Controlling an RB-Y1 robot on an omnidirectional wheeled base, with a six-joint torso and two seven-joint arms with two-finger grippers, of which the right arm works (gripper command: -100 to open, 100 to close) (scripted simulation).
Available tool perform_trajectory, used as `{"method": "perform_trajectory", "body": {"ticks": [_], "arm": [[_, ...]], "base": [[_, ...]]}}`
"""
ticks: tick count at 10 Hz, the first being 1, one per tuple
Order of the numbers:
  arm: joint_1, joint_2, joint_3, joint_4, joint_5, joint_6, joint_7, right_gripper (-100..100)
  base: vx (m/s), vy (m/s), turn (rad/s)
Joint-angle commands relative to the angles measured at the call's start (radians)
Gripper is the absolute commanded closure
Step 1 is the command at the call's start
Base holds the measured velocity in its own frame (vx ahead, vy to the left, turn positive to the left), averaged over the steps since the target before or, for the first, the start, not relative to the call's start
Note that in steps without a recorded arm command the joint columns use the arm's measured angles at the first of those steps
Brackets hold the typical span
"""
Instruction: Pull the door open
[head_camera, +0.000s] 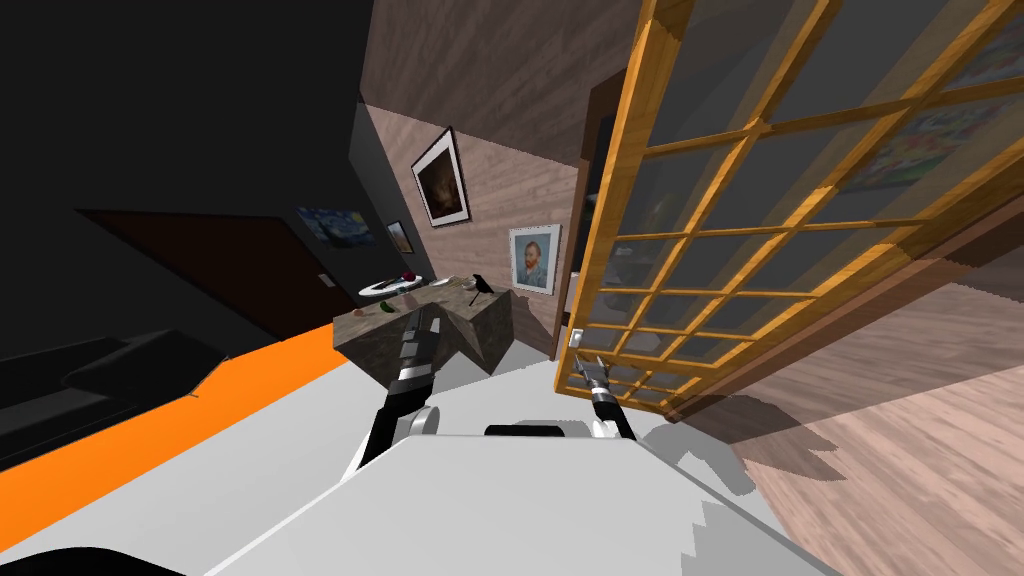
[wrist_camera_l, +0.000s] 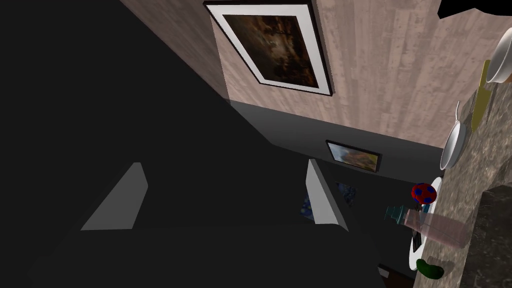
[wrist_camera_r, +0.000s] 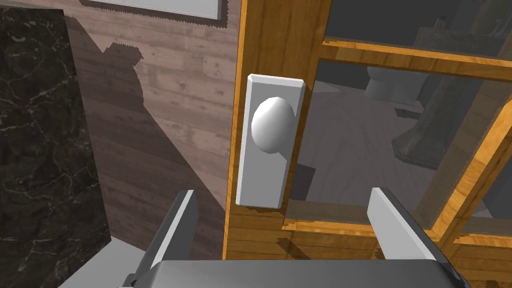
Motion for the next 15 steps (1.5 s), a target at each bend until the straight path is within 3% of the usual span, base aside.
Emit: {"method": "perform_trajectory", "body": {"ticks": [1,4,5,6,7,12,13,14,15], "arm": [[0.003,0.001,0.007,-0.008,-0.014,0.002,-0.047,-100],[0.007,0.002,0.017,-0.016,-0.033,0.004,-0.102,-100],[0.006,0.002,0.015,-0.014,-0.029,0.004,-0.091,-100],[0.012,-0.013,0.009,-0.005,-0.034,-0.005,-0.111,-100],[0.012,-0.013,0.009,-0.005,-0.034,-0.005,-0.111,-100],[0.035,-0.076,-0.019,0.038,-0.052,-0.045,-0.182,-100],[0.042,-0.071,-0.015,0.022,-0.050,-0.039,-0.172,-100],[0.042,-0.071,-0.015,0.022,-0.050,-0.039,-0.172,100],[0.042,-0.071,-0.015,0.022,-0.050,-0.039,-0.172,100]], "base": [[-0.054,-0.023,0.052],[-0.054,-0.017,0.036],[-0.021,-0.003,0.004],[0.129,0.004,0.092],[0.154,0.000,0.056],[0.221,0.003,0.114],[0.111,0.000,0.019],[-0.017,-0.004,-0.028],[-0.044,-0.009,-0.011]]}}
